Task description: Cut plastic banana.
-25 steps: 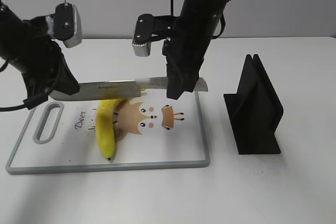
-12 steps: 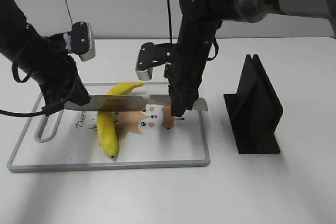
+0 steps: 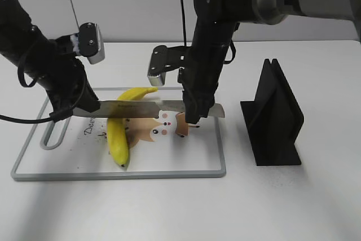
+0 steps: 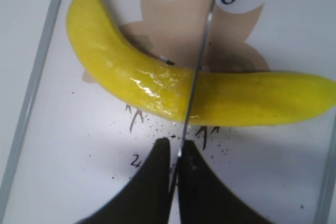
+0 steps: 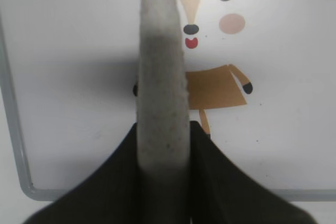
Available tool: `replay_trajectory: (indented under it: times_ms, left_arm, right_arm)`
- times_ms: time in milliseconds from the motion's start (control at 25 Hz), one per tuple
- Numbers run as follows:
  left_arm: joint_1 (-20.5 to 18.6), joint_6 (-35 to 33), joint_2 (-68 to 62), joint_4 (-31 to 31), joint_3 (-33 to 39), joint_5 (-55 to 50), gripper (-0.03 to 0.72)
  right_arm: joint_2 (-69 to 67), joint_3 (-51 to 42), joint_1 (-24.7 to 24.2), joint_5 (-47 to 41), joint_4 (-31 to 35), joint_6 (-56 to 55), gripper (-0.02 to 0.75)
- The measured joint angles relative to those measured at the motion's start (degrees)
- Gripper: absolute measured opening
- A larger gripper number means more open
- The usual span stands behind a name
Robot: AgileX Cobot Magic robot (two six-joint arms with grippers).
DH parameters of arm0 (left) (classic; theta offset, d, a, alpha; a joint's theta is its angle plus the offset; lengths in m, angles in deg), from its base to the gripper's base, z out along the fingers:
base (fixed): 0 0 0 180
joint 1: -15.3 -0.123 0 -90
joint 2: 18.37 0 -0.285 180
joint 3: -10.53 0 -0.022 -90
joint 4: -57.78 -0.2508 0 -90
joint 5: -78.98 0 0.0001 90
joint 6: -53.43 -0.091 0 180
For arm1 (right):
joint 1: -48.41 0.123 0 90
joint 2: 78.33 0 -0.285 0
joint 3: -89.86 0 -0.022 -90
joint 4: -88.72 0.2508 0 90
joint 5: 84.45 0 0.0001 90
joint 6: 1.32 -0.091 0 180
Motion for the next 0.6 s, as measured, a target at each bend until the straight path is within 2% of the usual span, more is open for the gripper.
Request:
replay_trajectory:
  times_ms: [600]
  left_arm:
    - [0.0, -0.2, 0.1, 1.0, 0.9, 1.6, 0.013]
  right_arm:
    - [0.0, 0.1, -0.2, 0.1, -0.1, 0.0, 0.191]
